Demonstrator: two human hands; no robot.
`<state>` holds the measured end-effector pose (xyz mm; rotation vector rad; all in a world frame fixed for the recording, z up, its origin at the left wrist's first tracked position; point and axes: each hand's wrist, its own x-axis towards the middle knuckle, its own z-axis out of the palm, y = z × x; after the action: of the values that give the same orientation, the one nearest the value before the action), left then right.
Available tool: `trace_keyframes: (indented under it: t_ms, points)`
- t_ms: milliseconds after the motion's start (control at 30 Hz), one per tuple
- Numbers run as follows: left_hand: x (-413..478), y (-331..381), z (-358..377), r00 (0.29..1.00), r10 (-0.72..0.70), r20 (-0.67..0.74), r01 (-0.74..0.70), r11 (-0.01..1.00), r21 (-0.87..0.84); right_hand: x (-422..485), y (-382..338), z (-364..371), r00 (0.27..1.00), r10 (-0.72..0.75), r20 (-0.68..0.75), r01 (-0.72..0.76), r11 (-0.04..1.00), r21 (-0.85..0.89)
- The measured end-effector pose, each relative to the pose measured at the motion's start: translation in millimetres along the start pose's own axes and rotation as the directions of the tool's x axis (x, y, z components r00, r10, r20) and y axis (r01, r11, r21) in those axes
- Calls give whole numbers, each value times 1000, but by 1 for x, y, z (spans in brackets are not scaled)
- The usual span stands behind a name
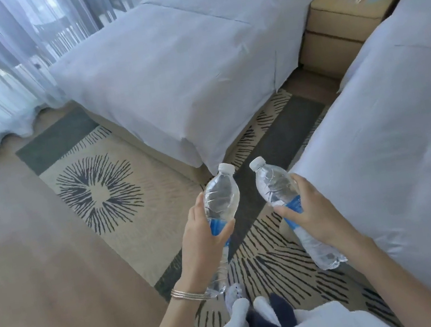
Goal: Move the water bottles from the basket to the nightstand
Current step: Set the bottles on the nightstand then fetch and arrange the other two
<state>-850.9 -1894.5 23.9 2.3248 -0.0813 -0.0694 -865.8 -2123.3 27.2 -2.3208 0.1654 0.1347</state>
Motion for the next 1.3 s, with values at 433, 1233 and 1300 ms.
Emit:
trace_keyframes:
  t_ms: [433,1233,1300]
  points:
    - [190,-5,28,967,56,250,-71,996,50,140,13,-3,969,232,-91,-228,972,52]
    - [574,147,154,905,146,399,-140,989,-44,475,84,-156,901,328,-284,-313,945,96]
    - [610,156,168,892,160,422,-150,987,-57,508,91,-169,886,343,-311,-324,939,114]
